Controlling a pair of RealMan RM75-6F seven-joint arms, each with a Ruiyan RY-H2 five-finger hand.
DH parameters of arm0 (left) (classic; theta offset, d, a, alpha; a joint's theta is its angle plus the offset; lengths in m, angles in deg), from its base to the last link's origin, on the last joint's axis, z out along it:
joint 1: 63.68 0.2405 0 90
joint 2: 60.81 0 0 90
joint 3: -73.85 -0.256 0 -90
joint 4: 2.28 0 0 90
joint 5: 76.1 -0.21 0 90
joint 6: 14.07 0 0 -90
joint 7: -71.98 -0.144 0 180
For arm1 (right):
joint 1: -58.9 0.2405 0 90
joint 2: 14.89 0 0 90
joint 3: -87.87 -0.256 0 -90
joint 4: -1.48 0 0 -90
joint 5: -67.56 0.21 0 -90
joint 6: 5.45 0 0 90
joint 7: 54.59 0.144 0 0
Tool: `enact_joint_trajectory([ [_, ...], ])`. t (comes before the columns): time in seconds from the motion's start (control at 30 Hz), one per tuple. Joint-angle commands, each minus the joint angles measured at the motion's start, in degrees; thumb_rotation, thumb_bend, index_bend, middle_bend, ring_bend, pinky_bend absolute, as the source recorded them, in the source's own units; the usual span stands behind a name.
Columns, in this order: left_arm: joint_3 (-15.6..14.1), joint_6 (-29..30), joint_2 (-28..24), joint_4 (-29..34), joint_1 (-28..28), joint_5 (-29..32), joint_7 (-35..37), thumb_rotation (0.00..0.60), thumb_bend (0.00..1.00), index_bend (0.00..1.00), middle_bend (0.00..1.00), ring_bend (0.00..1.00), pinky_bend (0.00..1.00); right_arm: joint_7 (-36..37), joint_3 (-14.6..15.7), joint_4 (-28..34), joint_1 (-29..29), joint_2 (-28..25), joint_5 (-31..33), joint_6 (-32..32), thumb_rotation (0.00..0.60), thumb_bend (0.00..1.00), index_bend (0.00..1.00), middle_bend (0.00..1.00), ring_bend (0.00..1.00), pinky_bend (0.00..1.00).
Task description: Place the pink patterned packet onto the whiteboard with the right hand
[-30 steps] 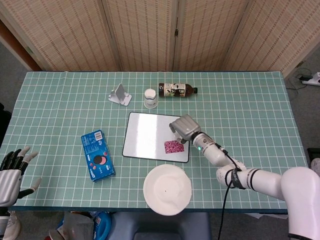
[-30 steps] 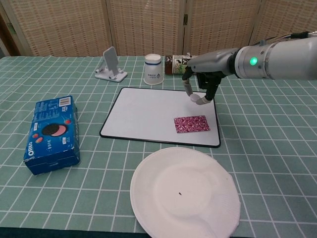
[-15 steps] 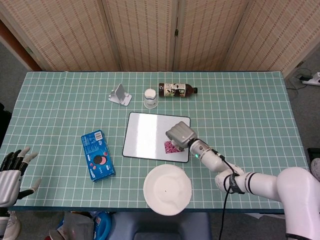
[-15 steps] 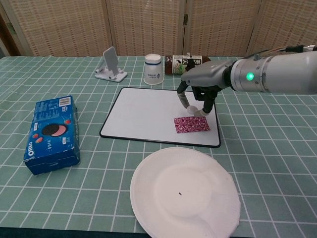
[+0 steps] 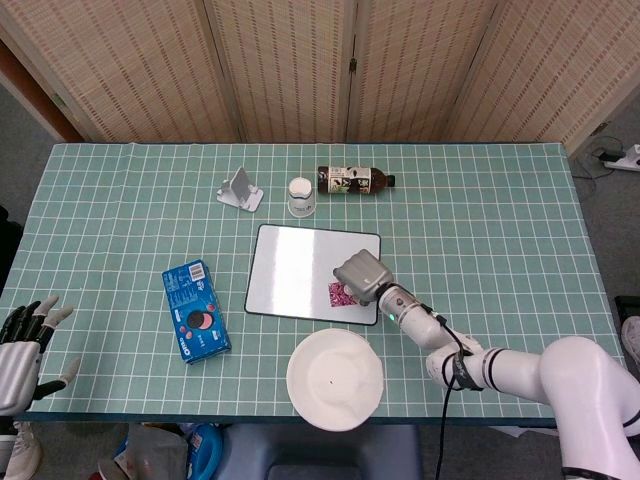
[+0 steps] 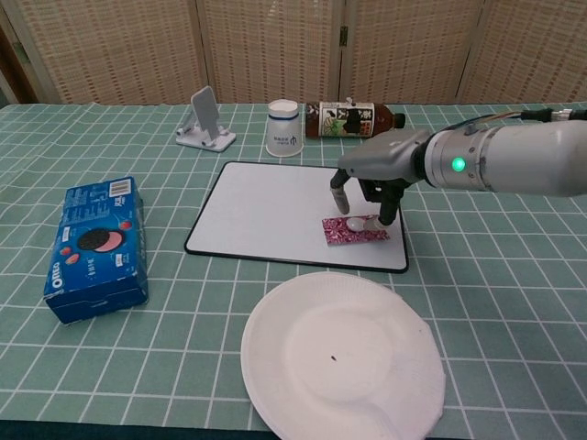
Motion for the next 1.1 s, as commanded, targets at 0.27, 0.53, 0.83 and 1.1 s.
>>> enact_joint_trajectory([
  [0.27,0.1,-0.1,0.1,-0.2,-0.1,0.0,0.2,0.600,0.29,0.16,0.07,0.04,0.00,2.3,-1.3,2.0,-1.4,-2.3,-0.9,2.2,0.600,0.31,0.30,0.94,1.00,1.00],
  [0.53,0.9,0.1,-0.2,0.1,-0.5,0.1,0.3,0.600,0.29,0.16,0.07,0.04,0.00,6.5,-1.0,7.1,-8.6,-10.7,-4.5,11.2,0.600,0.31,0.30,0.84,0.93,0.99],
  [0.83,0.6,-0.3,0.9,0.8,-1.0,-0.7,-0.3,0.600,0.29,0.16,0.07,0.04,0.00,11.5,1.2,10.8,-20.1,-17.6,-7.1,22.7,0.600,0.33,0.30,0.53,0.58,0.71],
  [1.1,1.1,-0.8,1.6,1.1,-1.8,-0.7,-1.0,0.600,0.29,0.16,0.07,0.04,0.00,20.2,3.7,10.8,-31.6,-21.2,-12.6,33.5,0.600,0.33,0.30,0.45,0.47,0.63],
])
